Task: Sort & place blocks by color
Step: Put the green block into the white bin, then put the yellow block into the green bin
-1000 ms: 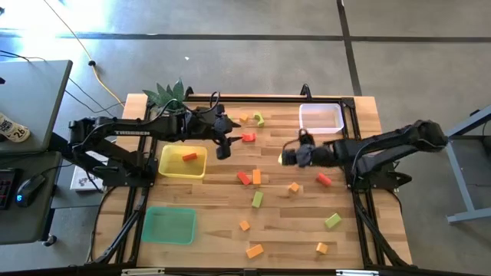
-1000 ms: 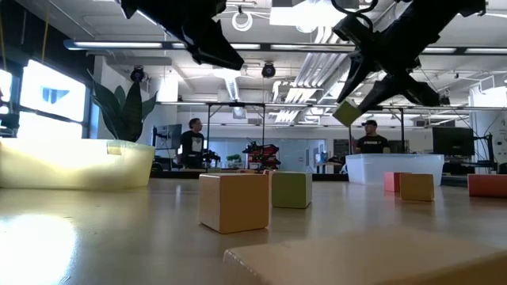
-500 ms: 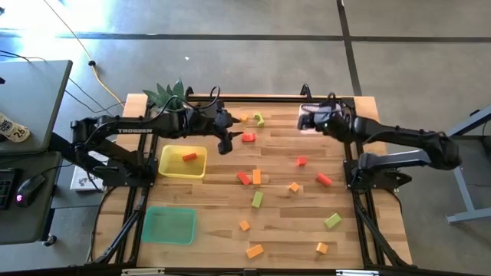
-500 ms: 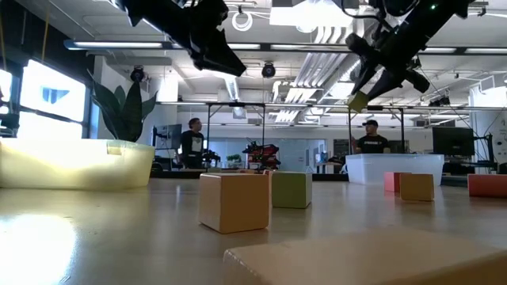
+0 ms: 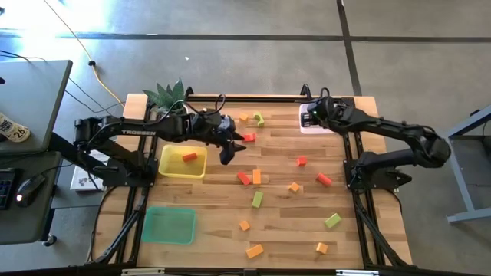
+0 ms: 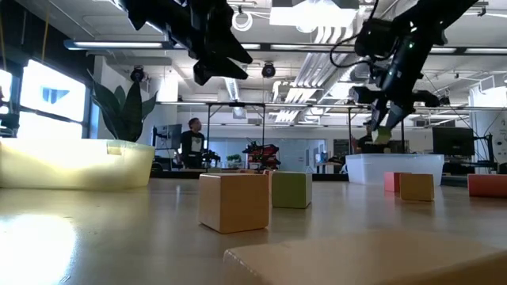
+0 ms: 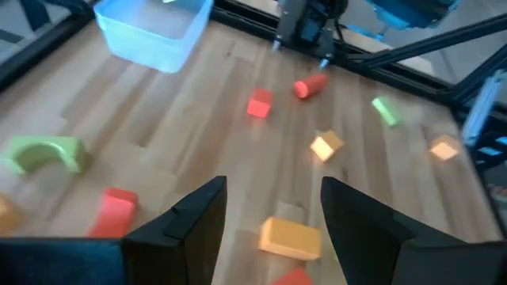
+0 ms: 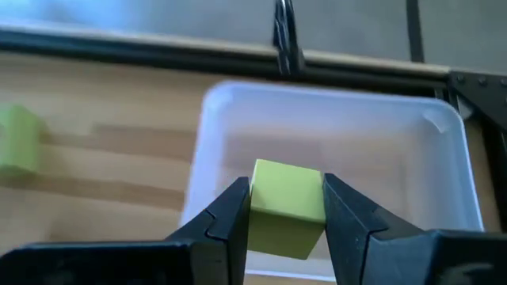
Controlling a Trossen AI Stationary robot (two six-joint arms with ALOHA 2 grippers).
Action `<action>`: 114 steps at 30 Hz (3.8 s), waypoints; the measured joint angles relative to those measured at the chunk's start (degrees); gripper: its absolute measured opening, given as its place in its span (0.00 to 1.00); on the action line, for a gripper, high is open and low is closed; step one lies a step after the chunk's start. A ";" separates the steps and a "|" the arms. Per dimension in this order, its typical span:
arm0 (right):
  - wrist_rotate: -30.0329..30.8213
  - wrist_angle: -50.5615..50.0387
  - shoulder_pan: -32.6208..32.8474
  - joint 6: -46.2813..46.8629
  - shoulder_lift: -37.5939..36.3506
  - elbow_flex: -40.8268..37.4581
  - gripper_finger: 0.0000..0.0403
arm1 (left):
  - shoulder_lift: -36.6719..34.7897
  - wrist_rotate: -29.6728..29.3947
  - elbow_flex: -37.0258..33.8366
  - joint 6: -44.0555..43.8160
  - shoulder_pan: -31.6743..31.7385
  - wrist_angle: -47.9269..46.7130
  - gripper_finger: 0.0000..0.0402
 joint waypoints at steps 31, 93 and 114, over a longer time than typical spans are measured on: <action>-8.90 -0.54 -5.62 3.75 6.37 0.00 0.59 | 0.00 -5.13 0.00 5.25 -16.76 -4.08 0.49; -1.03 33.97 35.48 12.90 -6.69 0.02 0.59 | 26.23 3.44 4.78 34.40 -31.63 8.99 0.58; -1.01 32.87 35.48 13.01 -6.65 0.02 0.59 | 32.62 4.49 8.28 36.28 -31.63 5.03 0.58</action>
